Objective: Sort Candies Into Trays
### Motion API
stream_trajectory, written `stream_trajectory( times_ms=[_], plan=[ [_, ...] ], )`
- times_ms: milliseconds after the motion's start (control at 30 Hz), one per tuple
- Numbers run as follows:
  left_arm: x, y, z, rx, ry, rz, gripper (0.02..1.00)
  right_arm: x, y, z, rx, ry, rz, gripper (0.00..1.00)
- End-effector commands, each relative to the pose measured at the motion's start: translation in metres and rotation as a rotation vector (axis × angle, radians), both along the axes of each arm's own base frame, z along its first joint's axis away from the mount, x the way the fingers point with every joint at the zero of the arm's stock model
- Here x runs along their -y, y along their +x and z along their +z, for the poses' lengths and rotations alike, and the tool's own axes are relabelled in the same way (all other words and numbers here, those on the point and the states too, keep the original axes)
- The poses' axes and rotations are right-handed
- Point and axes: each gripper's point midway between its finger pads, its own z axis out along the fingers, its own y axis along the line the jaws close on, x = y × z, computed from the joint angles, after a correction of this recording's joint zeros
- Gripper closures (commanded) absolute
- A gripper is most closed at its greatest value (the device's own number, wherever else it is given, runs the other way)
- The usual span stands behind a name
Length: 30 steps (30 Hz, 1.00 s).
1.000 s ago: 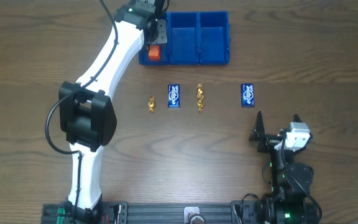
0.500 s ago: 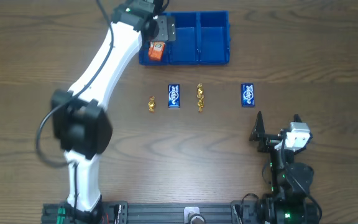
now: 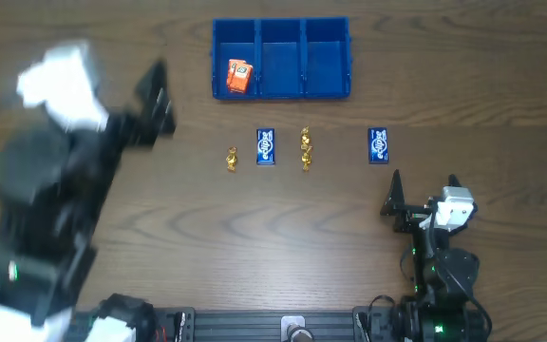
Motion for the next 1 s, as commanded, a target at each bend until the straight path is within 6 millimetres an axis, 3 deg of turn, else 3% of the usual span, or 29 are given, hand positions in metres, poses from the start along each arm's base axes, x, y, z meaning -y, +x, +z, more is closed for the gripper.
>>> stream_trajectory(
  times_ms=[33, 133, 267, 533, 700, 867, 1000],
  plan=[
    [-0.022, -0.036, -0.078, -0.009, 0.158, -0.013, 0.018, -0.002, 0.000, -0.002, -0.002, -0.009, 0.009, 0.001],
    [-0.031, -0.053, -0.111, 0.008, 0.206, 0.001, 0.018, -0.002, 0.000, -0.002, -0.002, -0.009, 0.009, 0.001],
    [-0.039, -0.060, -0.148, 0.033, 0.216, 0.020, 0.018, -0.002, 0.000, -0.002, -0.002, -0.009, 0.010, 0.001],
    [-0.029, -0.055, -0.193, 0.172, 0.196, -0.046, 0.020, -0.002, 0.000, -0.002, -0.002, -0.009, 0.009, 0.001],
    [-0.028, -0.053, -0.228, 0.118, 0.194, -0.065, 0.018, -0.002, 0.000, -0.002, -0.002, -0.009, 0.009, 0.001],
    [-0.026, -0.055, -0.245, 0.047, 0.190, -0.082, 0.020, -0.002, 0.000, -0.002, -0.002, -0.009, 0.009, 0.001],
    [-0.026, -0.055, -0.246, 0.044, 0.191, -0.082, 0.020, -0.002, 0.000, -0.002, -0.002, -0.009, 0.009, 0.001]
  ],
)
